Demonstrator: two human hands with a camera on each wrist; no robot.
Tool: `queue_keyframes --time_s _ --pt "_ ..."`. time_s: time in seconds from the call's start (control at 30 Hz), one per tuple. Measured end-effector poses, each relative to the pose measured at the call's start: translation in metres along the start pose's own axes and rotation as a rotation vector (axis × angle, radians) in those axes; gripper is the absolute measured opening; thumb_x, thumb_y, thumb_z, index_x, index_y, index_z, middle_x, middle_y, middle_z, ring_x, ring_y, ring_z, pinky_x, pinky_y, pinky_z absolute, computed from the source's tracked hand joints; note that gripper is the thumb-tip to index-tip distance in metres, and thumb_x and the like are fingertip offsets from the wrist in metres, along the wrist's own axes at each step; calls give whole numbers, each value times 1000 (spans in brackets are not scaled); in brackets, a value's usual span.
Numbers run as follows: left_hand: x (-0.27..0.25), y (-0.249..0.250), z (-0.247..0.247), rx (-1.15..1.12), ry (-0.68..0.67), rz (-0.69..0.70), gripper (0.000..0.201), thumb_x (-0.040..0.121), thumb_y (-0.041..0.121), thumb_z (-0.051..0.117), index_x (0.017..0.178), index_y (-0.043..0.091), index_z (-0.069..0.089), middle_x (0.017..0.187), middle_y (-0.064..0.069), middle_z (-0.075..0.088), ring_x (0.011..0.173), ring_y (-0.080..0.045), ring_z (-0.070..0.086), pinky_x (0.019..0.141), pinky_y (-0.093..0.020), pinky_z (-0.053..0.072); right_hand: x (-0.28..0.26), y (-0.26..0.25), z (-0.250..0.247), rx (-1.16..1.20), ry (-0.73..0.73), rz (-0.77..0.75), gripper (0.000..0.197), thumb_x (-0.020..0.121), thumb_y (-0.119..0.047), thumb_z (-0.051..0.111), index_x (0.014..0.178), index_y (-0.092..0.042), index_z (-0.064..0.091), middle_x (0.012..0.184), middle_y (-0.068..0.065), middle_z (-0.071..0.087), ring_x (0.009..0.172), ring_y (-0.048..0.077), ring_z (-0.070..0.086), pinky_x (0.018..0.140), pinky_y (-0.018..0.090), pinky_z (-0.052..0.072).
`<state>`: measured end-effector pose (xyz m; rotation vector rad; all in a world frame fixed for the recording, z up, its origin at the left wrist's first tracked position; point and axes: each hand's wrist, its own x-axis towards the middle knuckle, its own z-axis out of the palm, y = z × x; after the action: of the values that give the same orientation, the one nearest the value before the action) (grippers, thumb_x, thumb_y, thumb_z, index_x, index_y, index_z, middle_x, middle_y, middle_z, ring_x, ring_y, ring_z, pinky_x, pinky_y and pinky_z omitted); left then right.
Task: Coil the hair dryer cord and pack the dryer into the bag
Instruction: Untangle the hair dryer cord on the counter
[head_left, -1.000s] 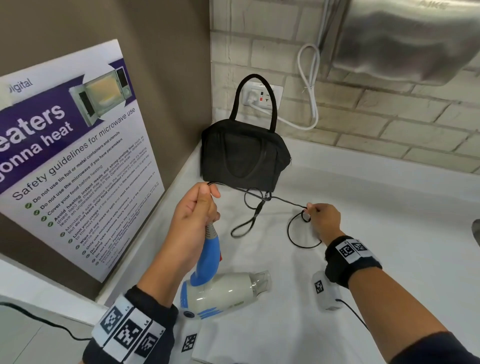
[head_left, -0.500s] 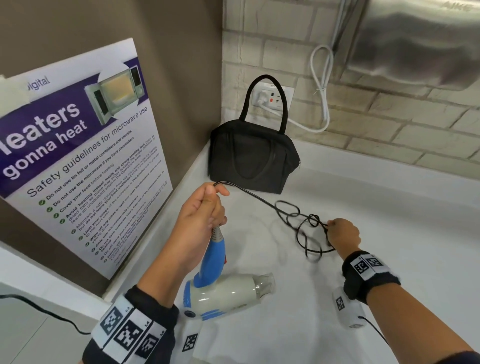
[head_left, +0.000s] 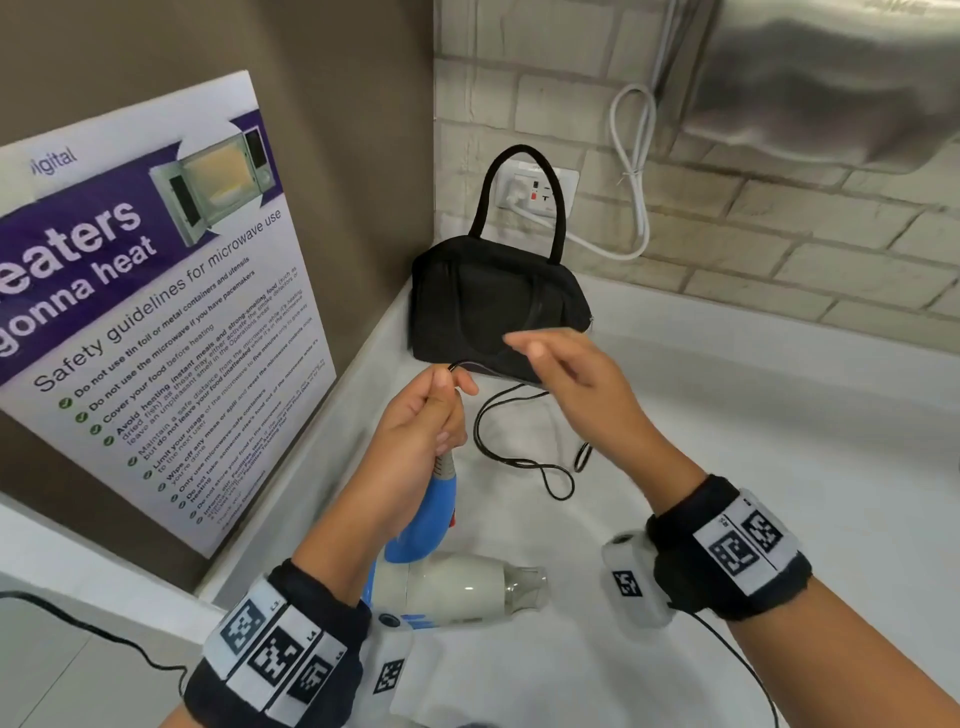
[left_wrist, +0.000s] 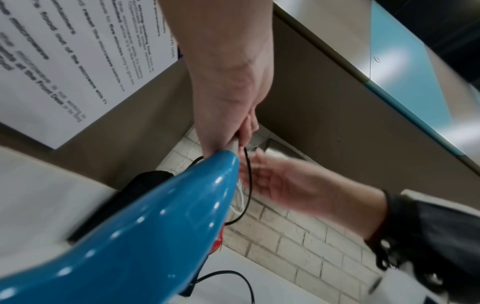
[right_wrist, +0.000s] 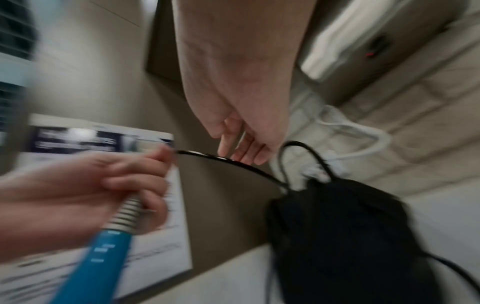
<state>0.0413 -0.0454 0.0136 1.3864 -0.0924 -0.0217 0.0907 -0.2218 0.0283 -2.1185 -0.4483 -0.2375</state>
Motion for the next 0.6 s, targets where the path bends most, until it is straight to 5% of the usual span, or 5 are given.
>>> queue_keyframes --time_s 0.2,0.3,0.4,0.53,0.6 --pt "-1 -4 2 75 -9 -10 32 102 20 32 78 10 52 54 6 38 56 -9 34 64 -30 33 -11 -38 31 -78 -220 -259 34 96 -8 44 123 -17 60 106 5 55 103 16 50 91 11 36" --pt "-6 -6 8 135 71 22 37 100 12 33 66 15 46 52 8 40 53 -6 36 54 -18 34 -16 -37 44 -225 -150 -306 51 86 -10 27 128 -11 55 94 11 50 91 23 45 81 25 41" --pt "-10 -8 14 142 141 78 40 100 10 34 62 16 42 52 10 41 53 -4 39 52 -14 37 -14 -35 50 -291 -64 -341 50 82 -16 28 119 -6 60 85 10 52 80 20 42 69 34 44" --pt "-9 -6 15 178 145 127 45 100 10 36 66 33 55 50 13 45 52 -2 42 56 -15 40 -10 -24 48 -359 -58 -347 36 80 -10 31 95 -8 63 79 7 57 77 13 35 66 29 38" --pt "-9 -5 14 210 136 108 38 100 13 38 73 28 61 50 12 45 51 -4 41 54 -23 41 -8 -18 45 -374 -74 -339 28 82 -4 34 89 -8 61 79 6 59 77 12 35 66 27 36"
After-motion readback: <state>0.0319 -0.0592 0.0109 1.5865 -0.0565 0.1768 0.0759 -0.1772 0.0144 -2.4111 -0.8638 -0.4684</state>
